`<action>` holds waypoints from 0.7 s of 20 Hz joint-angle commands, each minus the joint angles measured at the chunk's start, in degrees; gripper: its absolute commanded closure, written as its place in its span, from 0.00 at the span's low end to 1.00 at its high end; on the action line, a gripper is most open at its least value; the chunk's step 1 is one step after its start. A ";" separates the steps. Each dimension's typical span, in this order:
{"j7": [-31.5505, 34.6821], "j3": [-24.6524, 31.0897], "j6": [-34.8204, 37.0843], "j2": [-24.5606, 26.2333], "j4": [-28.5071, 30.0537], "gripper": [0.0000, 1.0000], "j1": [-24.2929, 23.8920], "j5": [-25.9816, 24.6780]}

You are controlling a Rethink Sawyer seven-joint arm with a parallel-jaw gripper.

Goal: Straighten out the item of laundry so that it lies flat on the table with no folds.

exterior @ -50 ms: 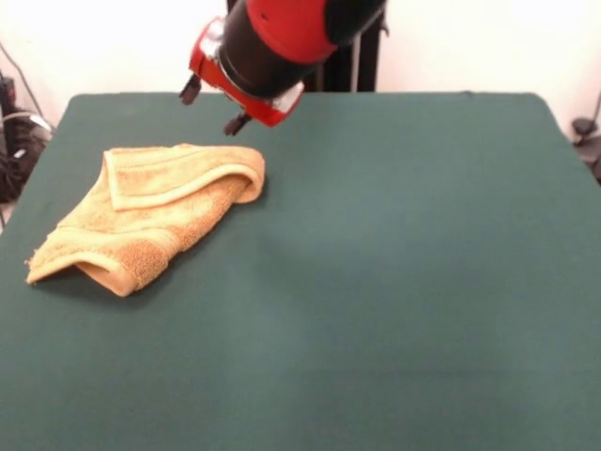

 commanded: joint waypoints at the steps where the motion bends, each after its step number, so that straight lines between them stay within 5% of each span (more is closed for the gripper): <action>1: 23.95 -0.78 -1.14 7.66 -2.66 0.00 3.74 1.81; 4: 23.00 -0.37 -8.78 7.82 -2.68 0.00 3.25 0.92; 14: 22.60 -0.47 -17.91 7.05 0.70 0.00 2.33 1.22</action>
